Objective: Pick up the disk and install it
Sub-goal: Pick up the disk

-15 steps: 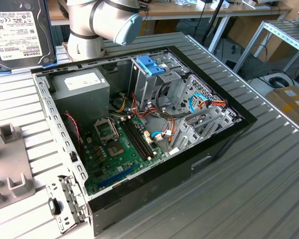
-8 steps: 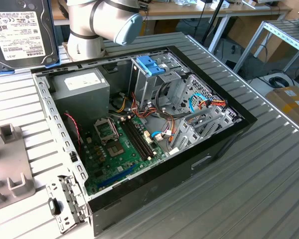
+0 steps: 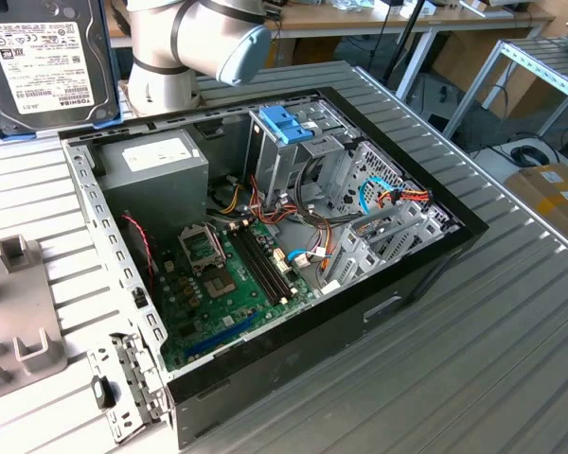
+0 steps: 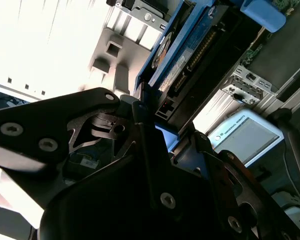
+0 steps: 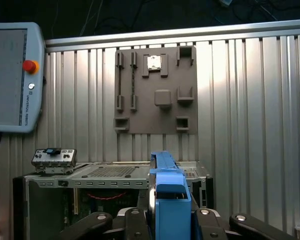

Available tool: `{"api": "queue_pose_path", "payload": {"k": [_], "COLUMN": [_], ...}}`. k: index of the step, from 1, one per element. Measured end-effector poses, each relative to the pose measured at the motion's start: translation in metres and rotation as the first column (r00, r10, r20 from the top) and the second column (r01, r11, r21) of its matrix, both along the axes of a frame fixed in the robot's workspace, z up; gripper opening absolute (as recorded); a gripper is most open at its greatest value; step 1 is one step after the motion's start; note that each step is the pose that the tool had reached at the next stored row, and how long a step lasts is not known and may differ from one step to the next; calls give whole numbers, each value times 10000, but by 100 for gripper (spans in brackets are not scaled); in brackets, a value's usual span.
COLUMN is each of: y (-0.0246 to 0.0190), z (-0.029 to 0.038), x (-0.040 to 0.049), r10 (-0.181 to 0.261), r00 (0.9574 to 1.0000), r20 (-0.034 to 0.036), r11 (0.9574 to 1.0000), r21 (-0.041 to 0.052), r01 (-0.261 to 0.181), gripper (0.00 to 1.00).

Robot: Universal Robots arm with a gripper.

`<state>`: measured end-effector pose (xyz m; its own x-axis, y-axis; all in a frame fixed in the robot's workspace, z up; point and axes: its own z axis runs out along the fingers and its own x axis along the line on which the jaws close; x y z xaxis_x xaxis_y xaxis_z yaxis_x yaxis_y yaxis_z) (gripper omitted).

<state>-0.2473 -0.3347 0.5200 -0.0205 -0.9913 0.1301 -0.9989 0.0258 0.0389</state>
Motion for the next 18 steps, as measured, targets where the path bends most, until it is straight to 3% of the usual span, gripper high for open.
{"api": "queue_pose_path", "payload": {"k": [18], "y": [0], "z": [-3], "x": [143], "r10": [0], "r00": [10000], "r20": [0], "r11": [10000], "r21": [-85], "r01": [0], "gripper": [37]}}
